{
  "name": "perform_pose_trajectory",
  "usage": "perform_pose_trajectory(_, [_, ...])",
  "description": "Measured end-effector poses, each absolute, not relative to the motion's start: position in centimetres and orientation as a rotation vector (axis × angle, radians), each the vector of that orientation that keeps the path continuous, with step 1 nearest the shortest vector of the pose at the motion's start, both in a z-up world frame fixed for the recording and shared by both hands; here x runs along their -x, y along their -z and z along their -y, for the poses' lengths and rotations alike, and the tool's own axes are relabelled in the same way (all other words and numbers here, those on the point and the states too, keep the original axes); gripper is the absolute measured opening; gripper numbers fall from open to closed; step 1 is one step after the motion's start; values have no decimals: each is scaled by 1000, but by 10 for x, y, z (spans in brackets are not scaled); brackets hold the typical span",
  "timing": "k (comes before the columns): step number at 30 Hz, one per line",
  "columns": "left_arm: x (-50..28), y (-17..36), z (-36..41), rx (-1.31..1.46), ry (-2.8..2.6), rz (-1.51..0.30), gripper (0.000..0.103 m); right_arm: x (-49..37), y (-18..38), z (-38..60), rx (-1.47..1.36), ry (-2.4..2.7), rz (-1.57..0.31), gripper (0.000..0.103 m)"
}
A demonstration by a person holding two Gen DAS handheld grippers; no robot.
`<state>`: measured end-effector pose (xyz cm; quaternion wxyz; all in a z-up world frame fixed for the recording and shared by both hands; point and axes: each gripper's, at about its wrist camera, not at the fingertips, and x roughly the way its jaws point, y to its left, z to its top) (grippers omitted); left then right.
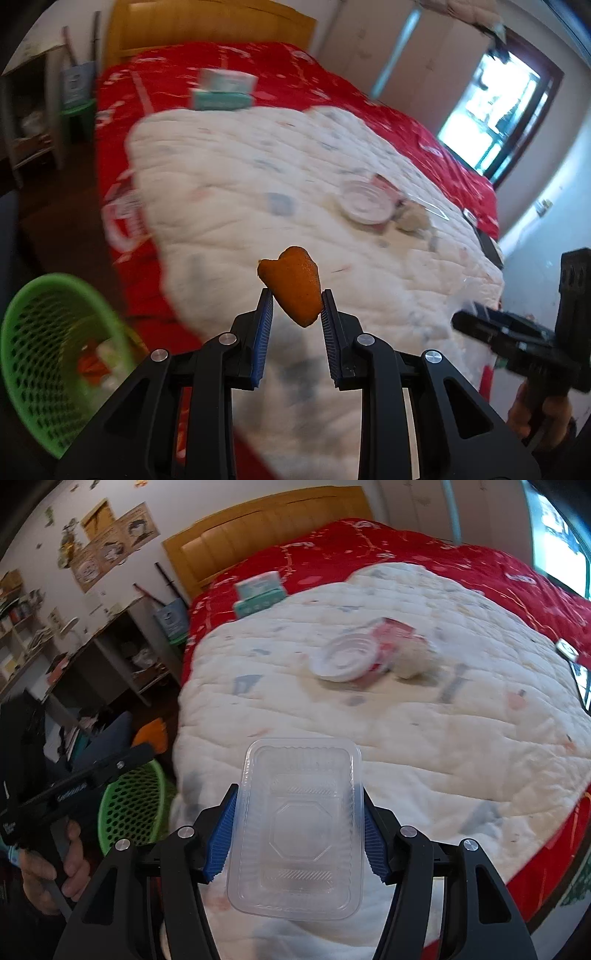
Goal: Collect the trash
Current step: 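Carry the orange peel and clear tray to the green wastebasket and release both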
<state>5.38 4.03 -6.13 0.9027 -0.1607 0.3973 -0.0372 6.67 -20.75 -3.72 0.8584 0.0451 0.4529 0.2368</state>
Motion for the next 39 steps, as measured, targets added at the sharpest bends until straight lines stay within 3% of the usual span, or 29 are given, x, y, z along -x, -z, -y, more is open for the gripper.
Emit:
perform_pose_trajectory(15, [35, 110, -195, 431, -259, -922, 26, -55, 31, 126, -7, -638, -957, 58])
perform_pose_trajectory(25, [32, 147, -212, 484, -274, -988, 29, -50, 33, 108, 21, -662, -973, 58])
perform_pose_trajectory(30, [38, 147, -213, 518, -263, -969, 45, -48, 33, 102, 29, -670, -979, 58])
perform_pose_trajectory(39, [66, 124, -221, 511, -317, -910, 45, -44, 32, 76, 48, -731, -988, 58])
